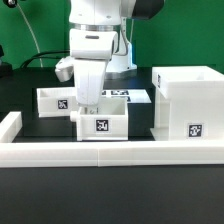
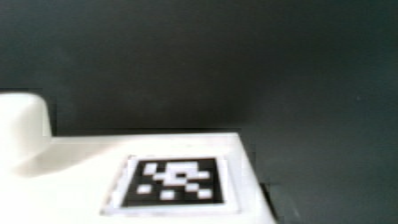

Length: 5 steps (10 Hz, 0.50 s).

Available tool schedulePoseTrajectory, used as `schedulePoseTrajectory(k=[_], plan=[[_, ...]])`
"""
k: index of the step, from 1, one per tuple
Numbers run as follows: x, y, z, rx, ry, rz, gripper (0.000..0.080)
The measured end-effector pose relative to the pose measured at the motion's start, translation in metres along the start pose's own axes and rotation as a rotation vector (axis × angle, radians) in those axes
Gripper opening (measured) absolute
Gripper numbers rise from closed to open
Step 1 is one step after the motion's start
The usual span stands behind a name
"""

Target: Assemble drawer

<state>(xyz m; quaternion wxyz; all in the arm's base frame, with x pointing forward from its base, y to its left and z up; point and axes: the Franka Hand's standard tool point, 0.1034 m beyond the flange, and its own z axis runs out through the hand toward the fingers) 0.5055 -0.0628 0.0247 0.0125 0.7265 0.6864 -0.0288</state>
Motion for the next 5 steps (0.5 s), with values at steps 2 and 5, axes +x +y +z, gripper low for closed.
schedulePoseTrajectory(k=[2, 5], plan=[[0.005, 0.003, 0.002, -0.001, -0.001, -0.016, 0.0044], [0.014, 0.015, -0.002, -0.031, 0.005, -0.002, 0.0044]])
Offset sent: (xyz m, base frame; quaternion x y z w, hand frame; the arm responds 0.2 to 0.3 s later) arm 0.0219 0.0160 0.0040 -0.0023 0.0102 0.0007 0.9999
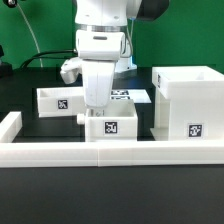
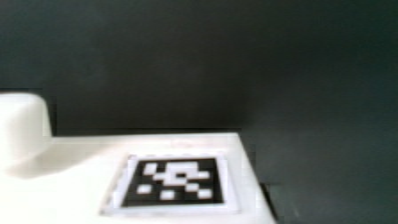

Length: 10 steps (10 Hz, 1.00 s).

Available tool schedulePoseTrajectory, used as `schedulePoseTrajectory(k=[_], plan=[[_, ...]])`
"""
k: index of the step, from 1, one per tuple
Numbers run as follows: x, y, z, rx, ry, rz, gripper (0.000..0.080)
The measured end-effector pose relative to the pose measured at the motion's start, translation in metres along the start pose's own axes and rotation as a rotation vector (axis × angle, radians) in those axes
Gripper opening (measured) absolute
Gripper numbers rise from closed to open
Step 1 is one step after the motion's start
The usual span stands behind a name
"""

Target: Assemble drawer

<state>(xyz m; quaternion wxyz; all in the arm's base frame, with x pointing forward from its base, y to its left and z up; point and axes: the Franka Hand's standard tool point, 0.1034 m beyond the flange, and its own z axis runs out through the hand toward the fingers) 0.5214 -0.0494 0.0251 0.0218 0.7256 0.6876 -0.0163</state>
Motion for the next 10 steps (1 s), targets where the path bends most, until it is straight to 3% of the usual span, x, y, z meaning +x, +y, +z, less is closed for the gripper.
schedulePoseTrajectory(k=[1, 5, 7, 10], plan=[[-0.001, -0.001, 0.001, -0.020, 0.001, 0.003, 0.0044], [-0.001, -0.005, 0.005, -0.004, 0.001, 0.003, 0.0044], [0.013, 0.003, 0.003, 0.006, 0.001, 0.014, 0.0044], [0.031, 0.008, 0.007, -0.009, 0.010, 0.041, 0.0044]])
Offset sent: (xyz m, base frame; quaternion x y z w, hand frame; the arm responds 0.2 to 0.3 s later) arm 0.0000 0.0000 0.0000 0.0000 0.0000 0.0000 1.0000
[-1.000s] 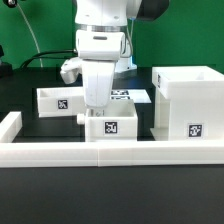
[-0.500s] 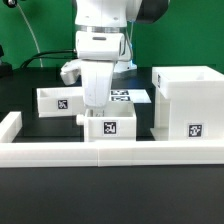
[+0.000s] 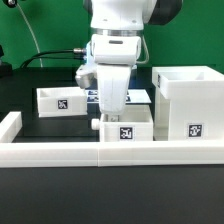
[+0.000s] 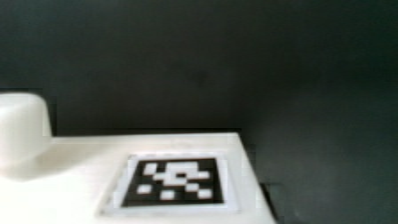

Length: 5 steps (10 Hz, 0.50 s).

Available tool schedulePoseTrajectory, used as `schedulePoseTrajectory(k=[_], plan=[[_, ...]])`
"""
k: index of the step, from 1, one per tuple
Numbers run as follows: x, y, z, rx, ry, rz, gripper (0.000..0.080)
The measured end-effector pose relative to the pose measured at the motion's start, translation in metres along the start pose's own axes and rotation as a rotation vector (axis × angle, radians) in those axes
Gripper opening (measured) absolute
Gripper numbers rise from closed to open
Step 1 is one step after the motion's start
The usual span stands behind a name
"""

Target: Assemble drawer

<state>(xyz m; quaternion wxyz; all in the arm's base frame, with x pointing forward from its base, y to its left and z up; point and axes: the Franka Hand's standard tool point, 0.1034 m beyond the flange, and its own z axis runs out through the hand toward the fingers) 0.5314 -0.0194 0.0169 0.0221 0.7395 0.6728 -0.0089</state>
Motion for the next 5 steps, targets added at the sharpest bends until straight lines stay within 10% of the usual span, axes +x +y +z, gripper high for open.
schedulePoseTrajectory(k=[5], plan=[[0.0018, -0.0036, 0.0021, -0.005, -0.003, -0.019, 0.0044]])
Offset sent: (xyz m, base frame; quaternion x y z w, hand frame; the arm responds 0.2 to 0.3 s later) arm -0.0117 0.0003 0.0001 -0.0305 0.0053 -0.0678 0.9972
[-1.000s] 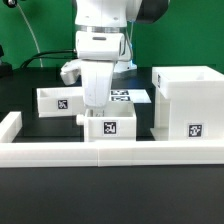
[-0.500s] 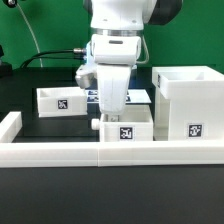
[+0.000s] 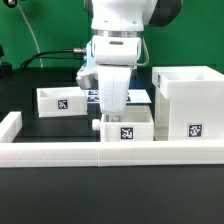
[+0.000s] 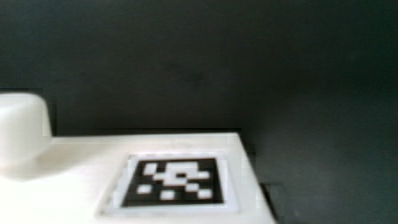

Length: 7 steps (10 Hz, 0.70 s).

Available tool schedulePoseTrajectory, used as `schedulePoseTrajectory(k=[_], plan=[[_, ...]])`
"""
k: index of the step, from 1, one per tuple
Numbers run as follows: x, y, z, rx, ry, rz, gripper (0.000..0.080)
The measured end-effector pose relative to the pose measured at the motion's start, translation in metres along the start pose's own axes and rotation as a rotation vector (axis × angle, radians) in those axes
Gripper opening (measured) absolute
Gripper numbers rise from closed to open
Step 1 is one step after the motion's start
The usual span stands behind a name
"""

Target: Assemble drawer

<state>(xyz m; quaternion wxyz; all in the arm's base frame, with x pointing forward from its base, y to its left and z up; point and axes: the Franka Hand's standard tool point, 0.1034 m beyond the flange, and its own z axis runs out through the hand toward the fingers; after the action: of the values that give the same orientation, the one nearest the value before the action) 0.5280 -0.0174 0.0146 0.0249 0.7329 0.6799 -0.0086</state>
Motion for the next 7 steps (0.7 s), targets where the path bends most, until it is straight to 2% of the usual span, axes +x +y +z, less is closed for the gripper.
schedulePoseTrajectory(k=[4, 7], plan=[[0.0125, 0.0033, -0.0019, 0.004, -0.006, -0.031, 0.0044], [0.0118, 0.0034, -0.0018, 0.001, -0.005, -0.028, 0.0044]])
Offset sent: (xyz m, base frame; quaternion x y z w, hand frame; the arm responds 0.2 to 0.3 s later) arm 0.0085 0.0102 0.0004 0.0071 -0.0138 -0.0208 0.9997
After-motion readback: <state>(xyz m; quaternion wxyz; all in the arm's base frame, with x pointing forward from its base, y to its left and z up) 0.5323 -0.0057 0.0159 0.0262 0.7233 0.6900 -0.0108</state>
